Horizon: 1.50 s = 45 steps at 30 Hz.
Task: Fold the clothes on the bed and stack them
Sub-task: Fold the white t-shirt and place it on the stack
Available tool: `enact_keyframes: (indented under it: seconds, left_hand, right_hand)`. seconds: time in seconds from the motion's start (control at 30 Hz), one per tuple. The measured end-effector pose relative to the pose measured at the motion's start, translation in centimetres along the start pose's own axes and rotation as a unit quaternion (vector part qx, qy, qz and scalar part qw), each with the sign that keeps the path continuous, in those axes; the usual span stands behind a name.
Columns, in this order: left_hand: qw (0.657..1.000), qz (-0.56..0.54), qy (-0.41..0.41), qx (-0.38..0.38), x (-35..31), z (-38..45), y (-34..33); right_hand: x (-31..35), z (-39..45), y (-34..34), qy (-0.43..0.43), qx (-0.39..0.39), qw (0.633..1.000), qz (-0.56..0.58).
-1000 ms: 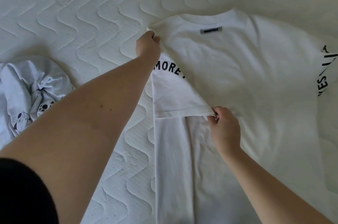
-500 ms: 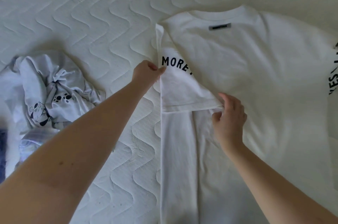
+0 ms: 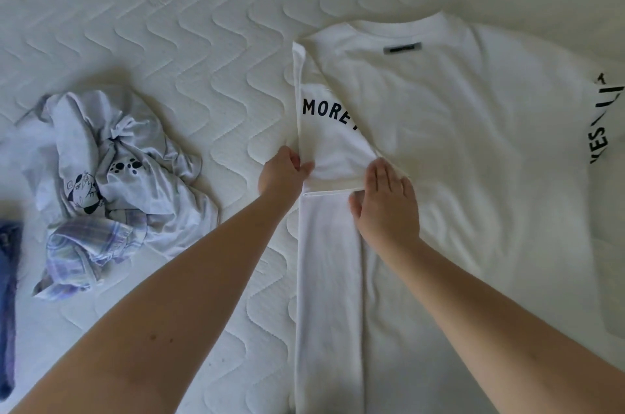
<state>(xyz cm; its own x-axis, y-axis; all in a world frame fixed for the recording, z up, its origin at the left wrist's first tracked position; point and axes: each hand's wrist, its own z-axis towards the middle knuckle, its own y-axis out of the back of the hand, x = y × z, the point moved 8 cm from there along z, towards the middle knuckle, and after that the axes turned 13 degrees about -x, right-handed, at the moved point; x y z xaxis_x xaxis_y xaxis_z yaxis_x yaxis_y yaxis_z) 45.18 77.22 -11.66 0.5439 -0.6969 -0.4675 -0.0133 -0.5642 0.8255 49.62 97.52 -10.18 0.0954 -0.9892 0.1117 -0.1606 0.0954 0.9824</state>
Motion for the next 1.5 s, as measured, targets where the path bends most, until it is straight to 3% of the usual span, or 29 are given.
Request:
enact_keyframes:
  seconds: [0.17, 0.27, 0.33, 0.47, 0.6, 0.7, 0.9, 0.97, 1.07, 1.2, 1.33, 1.4, 1.5]
  left_hand:
    - [0.999, -0.017, -0.012, -0.028, -1.7, 0.8, 1.1]
    - [0.987, 0.003, -0.122, -0.100, -5.0, 2.5, 2.3]
    - [0.960, 0.038, -0.251, -0.114, -8.2, 3.3, 2.0]
    - [0.883, 0.136, -0.449, -0.021, -12.9, 4.3, -1.1]
    - [0.797, 0.261, -0.542, 0.046, -15.0, 6.3, -3.1]
    - [0.787, 0.276, -0.551, 0.041, -15.9, 7.8, -3.2]
    - [0.808, 0.251, -0.533, 0.004, -14.8, 7.6, -3.8]
    - [0.835, 0.209, -0.509, -0.017, -13.7, 7.7, -3.4]
    - [0.871, 0.242, -0.426, -0.028, -10.9, 9.0, -3.1]
    - [0.895, 0.280, -0.346, -0.032, -8.8, 10.6, -2.7]
    - [0.901, 0.291, -0.319, -0.041, -9.3, 11.8, -2.2]
    - [0.909, 0.287, -0.299, -0.045, -9.5, 12.4, -1.9]
    - [0.918, 0.287, -0.272, -0.029, -9.4, 13.5, -1.7]
  right_hand:
    - [2.0, 2.6, 3.5, 0.013, -0.077, 0.996, 0.042]
    - [1.5, 5.5, 3.6, -0.019, -0.081, 0.991, 0.108]
    - [0.4, 7.2, 2.7, -0.071, -0.060, 0.984, 0.154]
    - [-1.9, 9.6, 1.1, -0.178, -0.012, 0.952, 0.250]
    - [-3.5, 10.0, 0.7, -0.149, -0.004, 0.978, 0.143]
    - [-4.8, 9.1, 0.6, -0.120, -0.017, 0.991, 0.064]
    - [-4.6, 5.1, 1.6, -0.081, -0.061, 0.995, 0.015]
    - [-5.7, 4.4, 0.8, -0.116, -0.022, 0.993, 0.027]
    - [-8.2, 3.7, -0.1, -0.217, 0.034, 0.972, 0.084]
    - [-8.9, 2.6, 0.6, -0.241, 0.029, 0.968, 0.062]
    - [-7.4, 2.7, 3.2, -0.157, -0.099, 0.982, -0.004]
    - [-5.6, 3.0, 4.1, -0.104, -0.167, 0.980, 0.031]
    - [-1.4, 3.7, 3.6, 0.025, -0.171, 0.979, 0.105]
